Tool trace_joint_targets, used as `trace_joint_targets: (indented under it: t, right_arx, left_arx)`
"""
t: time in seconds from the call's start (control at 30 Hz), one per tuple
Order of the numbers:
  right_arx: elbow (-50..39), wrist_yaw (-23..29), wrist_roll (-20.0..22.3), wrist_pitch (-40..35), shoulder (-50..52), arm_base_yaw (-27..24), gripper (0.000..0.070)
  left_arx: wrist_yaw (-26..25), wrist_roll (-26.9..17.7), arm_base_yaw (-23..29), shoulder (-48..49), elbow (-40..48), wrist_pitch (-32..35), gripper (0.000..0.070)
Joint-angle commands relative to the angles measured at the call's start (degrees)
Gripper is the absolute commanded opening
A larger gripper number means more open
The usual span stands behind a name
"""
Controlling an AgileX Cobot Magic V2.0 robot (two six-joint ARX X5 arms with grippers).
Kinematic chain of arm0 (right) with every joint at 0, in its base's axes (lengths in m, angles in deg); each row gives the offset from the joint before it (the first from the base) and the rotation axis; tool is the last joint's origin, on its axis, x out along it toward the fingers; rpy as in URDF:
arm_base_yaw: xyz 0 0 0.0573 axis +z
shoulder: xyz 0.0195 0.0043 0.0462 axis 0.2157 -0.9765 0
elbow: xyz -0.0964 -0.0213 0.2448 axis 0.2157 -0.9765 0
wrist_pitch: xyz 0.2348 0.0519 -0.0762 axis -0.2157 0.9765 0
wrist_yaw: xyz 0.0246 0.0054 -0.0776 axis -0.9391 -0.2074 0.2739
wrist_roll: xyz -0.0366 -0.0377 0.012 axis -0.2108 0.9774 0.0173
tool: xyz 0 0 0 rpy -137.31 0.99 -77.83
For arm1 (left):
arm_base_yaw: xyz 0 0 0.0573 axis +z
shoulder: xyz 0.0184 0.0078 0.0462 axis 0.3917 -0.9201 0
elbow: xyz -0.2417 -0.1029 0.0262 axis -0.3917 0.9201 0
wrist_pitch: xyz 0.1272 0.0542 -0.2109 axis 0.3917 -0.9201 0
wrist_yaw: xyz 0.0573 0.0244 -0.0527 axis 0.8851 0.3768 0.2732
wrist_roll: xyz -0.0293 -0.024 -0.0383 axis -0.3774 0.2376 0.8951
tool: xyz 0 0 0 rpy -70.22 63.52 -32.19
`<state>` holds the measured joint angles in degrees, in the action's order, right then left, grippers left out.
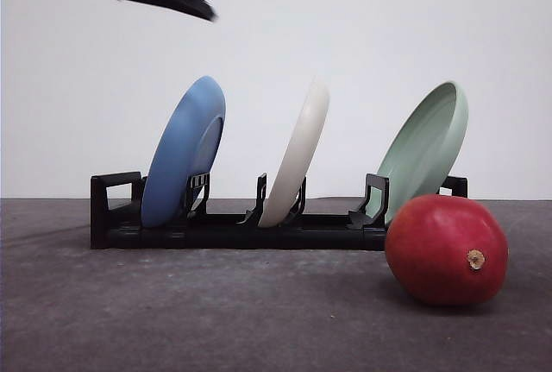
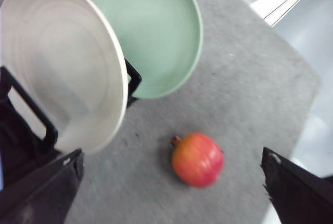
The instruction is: Place pomegranate in white plate
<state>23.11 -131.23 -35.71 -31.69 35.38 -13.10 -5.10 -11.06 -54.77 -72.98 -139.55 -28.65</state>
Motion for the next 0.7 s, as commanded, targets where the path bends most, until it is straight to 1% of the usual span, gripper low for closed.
trace_joint_targets:
  t: [0.0,0.13,0.3,0.43,0.57,0.67]
  right_arx:
    - [0.96,0.22,0.46,-0.44,-0.22,0.15,0.0563]
    - [0.96,0.28,0.44,-0.41,-0.22,0.15,0.0564]
    - [0.96,0.28,0.44,-0.39,-0.22,0.15,0.0563]
    - [0.96,0.28,0.44,-0.39,-0.22,0.15,0.0563]
    - [0.96,0.26,0.41,-0.39,-0.22,0.15,0.0563]
    - [0.96,0.26,0.34,-0.39,-0.22,0.15,0.0563]
  left_arx:
    - [1.77,0.12,-1.57,-4.19,-4.34,0.18,0.0672]
    - [6.12,-0.66,-4.32,-12.76,-12.26,0.19,0.0671]
    - [9.08,-2.85,-6.25,-20.96,-19.34,0.52,0.0671]
    - [10.17,-3.31,-6.97,-25.08,-21.13,1.16,0.0671]
    - [11.87,-4.75,-7.33,-27.79,-21.17,1.61,0.0671]
    - [12.25,-4.79,-7.33,-29.39,-21.17,1.63,0.0671]
